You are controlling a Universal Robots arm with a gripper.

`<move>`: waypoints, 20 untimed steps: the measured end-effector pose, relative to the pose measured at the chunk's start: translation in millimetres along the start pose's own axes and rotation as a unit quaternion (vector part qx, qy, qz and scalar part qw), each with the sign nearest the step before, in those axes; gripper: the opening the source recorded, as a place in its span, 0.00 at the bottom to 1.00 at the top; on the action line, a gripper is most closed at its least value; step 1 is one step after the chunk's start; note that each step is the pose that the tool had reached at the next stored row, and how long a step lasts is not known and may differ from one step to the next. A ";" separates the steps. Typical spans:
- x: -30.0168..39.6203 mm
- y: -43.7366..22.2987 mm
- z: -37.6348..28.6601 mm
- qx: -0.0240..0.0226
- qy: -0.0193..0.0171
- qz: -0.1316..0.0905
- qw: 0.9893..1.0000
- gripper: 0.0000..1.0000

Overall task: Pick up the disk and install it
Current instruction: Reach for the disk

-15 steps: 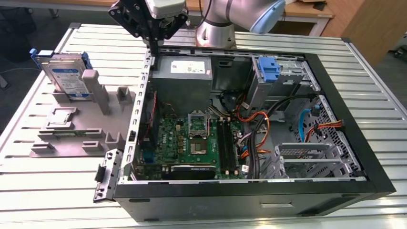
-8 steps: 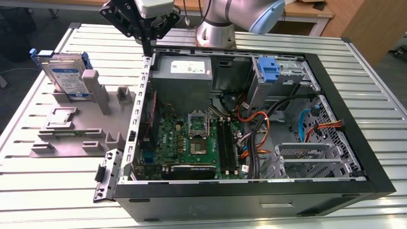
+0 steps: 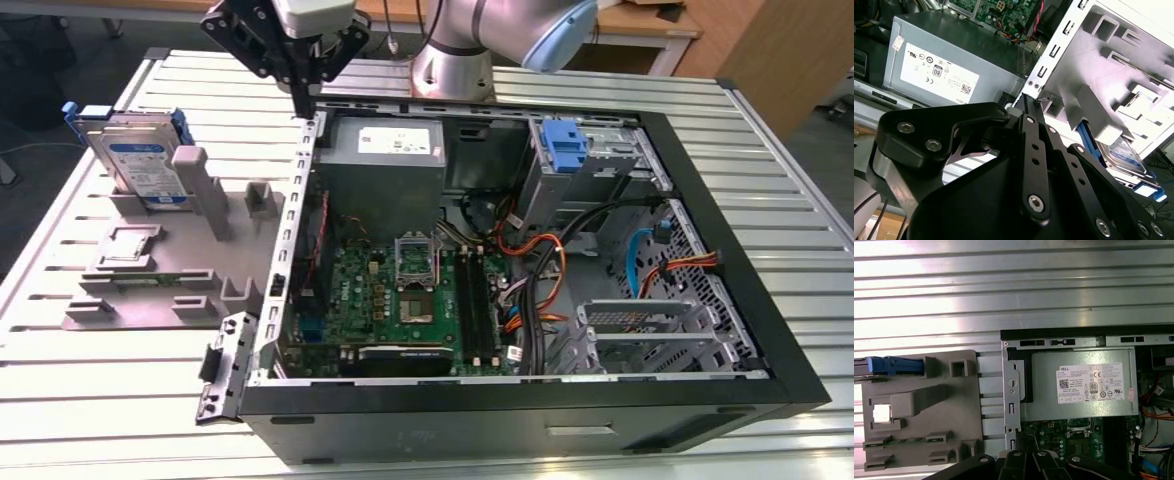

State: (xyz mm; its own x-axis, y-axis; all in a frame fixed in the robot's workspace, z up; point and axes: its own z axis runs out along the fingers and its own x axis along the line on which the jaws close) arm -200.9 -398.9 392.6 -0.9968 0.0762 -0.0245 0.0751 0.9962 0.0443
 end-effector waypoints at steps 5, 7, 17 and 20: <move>0.9 -0.1 0.0 0.000 0.000 0.000 1.000 0.10; 2.0 -0.2 -0.1 0.000 0.000 0.000 1.000 0.10; 17.0 -0.3 -0.3 0.000 0.002 0.000 1.000 0.10; 20.9 -0.5 -0.4 0.000 0.002 0.000 1.000 0.10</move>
State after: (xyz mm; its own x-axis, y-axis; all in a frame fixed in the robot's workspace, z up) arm -221.8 -397.8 392.4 -0.9969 0.0763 -0.0198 0.0753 0.9962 0.0445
